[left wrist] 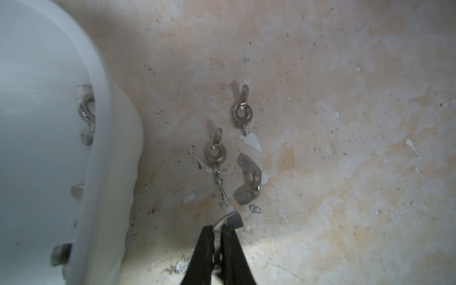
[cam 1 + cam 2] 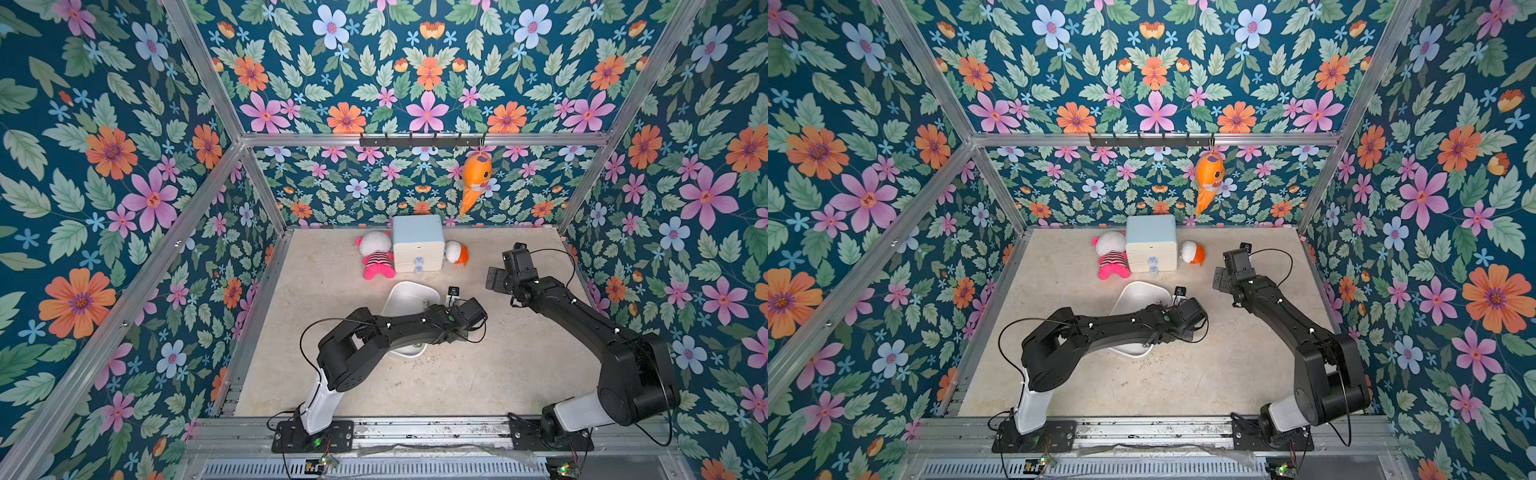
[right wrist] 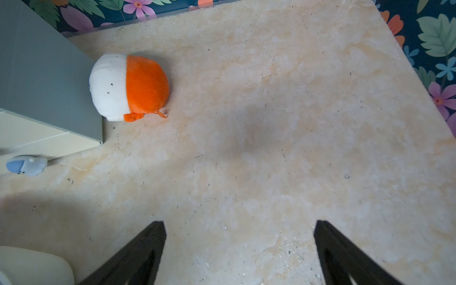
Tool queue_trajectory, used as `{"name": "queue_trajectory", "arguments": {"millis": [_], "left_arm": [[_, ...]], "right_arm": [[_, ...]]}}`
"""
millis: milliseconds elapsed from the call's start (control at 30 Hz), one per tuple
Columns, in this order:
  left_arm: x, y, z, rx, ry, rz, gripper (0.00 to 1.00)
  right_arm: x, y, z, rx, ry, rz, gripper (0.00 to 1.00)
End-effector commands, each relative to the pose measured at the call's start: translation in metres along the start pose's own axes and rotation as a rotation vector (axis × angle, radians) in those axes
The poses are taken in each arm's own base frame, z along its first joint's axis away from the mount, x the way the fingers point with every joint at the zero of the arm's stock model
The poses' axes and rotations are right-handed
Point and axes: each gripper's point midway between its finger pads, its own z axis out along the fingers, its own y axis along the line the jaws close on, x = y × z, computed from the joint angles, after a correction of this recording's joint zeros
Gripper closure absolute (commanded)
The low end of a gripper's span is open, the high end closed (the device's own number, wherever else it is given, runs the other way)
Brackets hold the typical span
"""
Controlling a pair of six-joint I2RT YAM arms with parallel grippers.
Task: Take out the wing nut from the storage box
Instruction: Place the wing nut at the center of the board.
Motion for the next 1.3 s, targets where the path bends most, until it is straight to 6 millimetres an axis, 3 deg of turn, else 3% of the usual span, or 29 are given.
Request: {"name": "queue_trajectory", "arguments": {"millis": [0, 533, 867, 967, 1267], "left_arm": [[0.001, 0.0, 0.002, -0.001, 0.001, -0.006, 0.95], [0.008, -0.002, 0.012, -0.005, 0.024, 0.0, 0.94], [0.008, -0.002, 0.012, -0.005, 0.025, 0.001, 0.79], [0.002, -0.003, 0.006, -0.002, 0.012, -0.005, 0.73], [-0.05, -0.004, -0.047, 0.029, -0.121, -0.025, 0.69]], "right_arm": [[-0.002, 0.002, -0.001, -0.01, -0.01, 0.004, 0.01], [0.001, 0.005, -0.001, -0.017, -0.005, 0.001, 0.01], [0.002, 0.005, -0.001, -0.021, -0.005, 0.001, 0.01], [0.002, 0.005, -0.002, -0.021, -0.006, 0.002, 0.01], [0.003, 0.007, 0.0, -0.025, -0.003, 0.0, 0.01]]}}
